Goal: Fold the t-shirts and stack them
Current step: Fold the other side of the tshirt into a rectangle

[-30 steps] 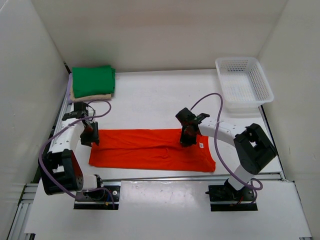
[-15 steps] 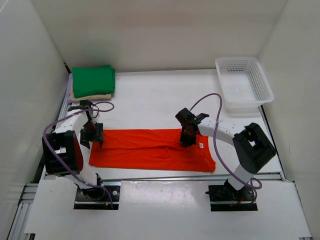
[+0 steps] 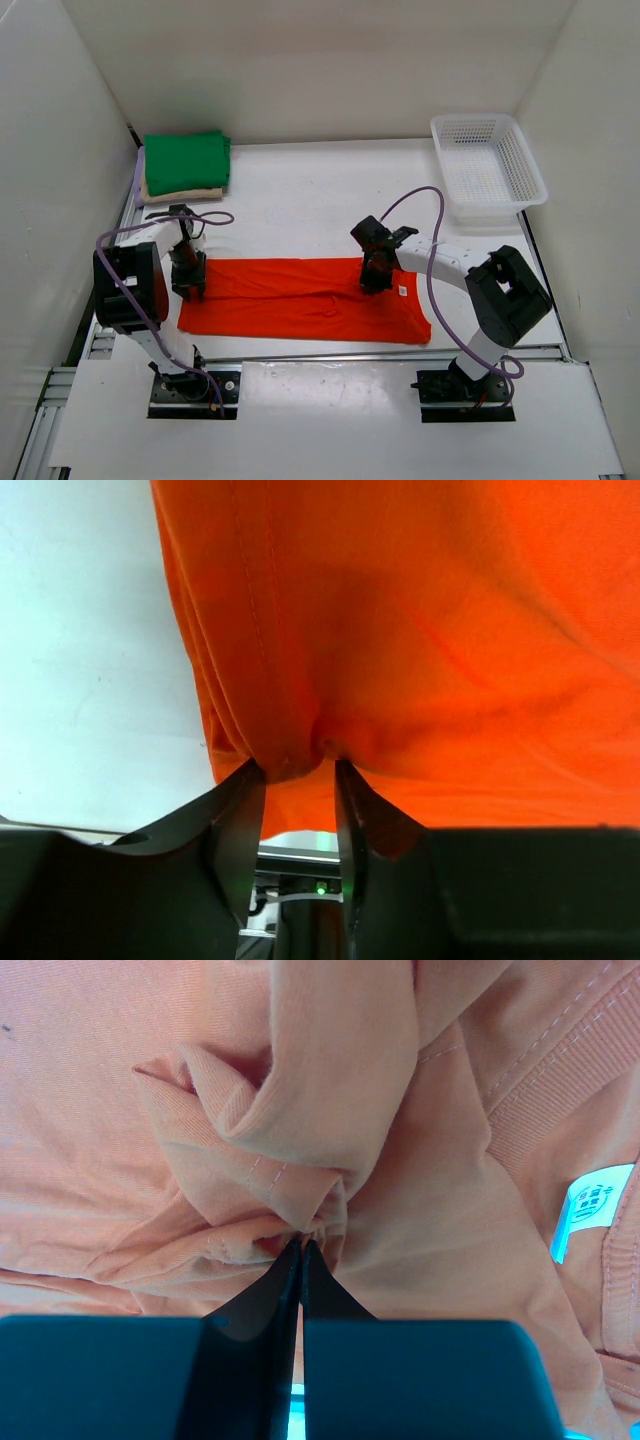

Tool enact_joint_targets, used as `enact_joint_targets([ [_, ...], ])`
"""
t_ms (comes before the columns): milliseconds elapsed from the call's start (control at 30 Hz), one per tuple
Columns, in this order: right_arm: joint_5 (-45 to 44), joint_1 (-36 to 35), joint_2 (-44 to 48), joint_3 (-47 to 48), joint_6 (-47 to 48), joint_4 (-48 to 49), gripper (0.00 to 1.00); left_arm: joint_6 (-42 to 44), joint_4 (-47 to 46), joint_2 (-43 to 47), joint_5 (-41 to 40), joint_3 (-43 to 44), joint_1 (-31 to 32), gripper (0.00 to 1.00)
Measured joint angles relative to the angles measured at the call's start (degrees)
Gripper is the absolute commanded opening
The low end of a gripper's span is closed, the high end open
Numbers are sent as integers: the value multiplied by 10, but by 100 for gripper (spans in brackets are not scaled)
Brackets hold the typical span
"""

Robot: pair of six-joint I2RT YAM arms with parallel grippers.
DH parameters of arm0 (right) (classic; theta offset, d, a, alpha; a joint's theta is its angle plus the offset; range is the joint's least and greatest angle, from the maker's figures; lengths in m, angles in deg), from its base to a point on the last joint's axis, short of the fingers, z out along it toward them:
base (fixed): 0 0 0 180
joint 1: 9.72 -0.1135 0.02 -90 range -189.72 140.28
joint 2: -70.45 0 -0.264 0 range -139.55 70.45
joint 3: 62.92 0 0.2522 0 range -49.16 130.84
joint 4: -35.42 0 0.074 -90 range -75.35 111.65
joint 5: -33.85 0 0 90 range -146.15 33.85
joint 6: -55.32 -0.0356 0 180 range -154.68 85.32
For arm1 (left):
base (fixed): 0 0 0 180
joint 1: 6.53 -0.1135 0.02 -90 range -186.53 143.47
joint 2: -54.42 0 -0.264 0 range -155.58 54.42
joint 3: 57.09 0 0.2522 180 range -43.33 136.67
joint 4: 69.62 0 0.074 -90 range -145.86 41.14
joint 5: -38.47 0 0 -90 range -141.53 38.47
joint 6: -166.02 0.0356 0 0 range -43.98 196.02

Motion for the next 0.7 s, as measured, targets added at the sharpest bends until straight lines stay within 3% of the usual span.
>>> enact_joint_targets([
  [167,-2,0,0,0,3,0,0,0,-5,-1,0,0,0,28],
  [200,-2,0,0,0,4,0,0,0,-6,-1,0,0,0,21],
  [300,-2,0,-2,0,6,1,0,0,-12,0,-3,0,0,10],
  [533,-7,0,-3,1,8,0,0,0,-15,1,-19,8,0,10],
  [700,-30,10,-3,30,17,-16,0,0,-14,0,-30,80,0,10],
])
